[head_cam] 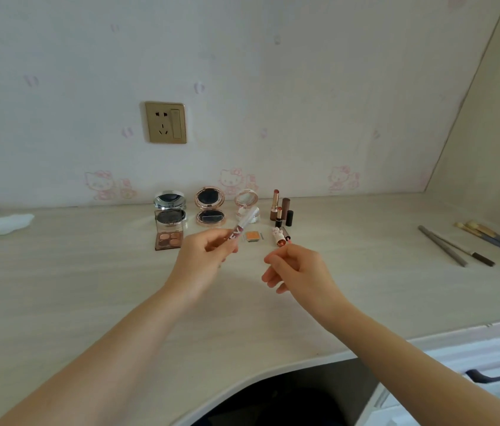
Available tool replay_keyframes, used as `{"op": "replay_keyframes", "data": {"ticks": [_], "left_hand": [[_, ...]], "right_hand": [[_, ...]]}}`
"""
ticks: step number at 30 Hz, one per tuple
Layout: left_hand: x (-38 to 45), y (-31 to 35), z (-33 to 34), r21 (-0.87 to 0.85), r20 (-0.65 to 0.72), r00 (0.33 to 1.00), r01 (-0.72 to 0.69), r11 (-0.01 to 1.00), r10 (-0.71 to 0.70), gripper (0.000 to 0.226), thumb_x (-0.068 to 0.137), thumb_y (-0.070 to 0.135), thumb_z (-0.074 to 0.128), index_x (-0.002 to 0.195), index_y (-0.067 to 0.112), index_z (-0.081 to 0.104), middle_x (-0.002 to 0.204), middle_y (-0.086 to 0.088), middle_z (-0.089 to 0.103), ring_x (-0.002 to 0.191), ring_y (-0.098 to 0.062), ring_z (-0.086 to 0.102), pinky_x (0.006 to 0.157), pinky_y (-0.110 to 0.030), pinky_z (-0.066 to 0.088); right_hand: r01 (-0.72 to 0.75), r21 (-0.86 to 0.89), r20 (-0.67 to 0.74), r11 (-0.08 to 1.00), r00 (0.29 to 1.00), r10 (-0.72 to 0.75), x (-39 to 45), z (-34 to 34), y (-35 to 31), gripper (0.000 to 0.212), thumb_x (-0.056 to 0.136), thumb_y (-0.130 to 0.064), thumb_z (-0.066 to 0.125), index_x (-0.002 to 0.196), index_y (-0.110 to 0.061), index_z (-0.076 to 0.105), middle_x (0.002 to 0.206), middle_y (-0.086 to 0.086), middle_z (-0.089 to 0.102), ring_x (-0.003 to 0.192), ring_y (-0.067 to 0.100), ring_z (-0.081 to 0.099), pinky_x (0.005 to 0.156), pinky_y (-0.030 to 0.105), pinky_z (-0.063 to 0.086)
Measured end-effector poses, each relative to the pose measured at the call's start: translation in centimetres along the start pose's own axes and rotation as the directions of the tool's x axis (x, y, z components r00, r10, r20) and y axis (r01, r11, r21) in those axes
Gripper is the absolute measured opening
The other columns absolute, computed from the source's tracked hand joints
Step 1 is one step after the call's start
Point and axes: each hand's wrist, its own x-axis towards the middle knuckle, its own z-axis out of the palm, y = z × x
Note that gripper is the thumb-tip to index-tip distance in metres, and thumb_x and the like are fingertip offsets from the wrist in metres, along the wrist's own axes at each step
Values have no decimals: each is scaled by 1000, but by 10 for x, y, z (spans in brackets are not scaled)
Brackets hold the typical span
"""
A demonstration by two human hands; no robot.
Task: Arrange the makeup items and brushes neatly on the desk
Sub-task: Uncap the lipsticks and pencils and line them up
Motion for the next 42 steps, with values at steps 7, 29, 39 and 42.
{"op": "replay_keyframes", "data": {"ticks": [7,29,39,42], "left_hand": [[-8,-19,-11,507,124,940,-337,793,319,23,90,20,64,112,26,69,94,9,65,89,-9,53,79,-26,44],[-20,-23,-20,537,254,862,-503,678,439,18,89,23,64,102,13,70,87,5,63,83,-10,55,75,-24,43],[-21,-25,-18,495,234,844,-531,687,483,20,86,20,66,104,11,70,89,4,63,87,-5,53,79,-16,41],[-22,-24,-17,496,248,834,-546,675,493,22,86,20,66,106,11,70,90,5,63,87,-6,54,80,-20,43]], "right_hand": [[-30,147,18,989,999,27,11,5,1,9,96,-21,54,103,-20,59,74,4,73,65,16,67,58,28,53],[225,41,47,974,973,-227,15,7,22,19,90,-6,60,100,-20,69,76,-6,69,66,5,63,63,18,52],[75,294,80,953,991,-103,12,8,19,24,95,-28,54,107,-9,62,79,11,71,68,22,68,59,30,55],[77,229,94,970,991,-100,13,7,21,28,99,-26,46,91,-7,66,71,9,71,60,20,65,57,29,53]]}}
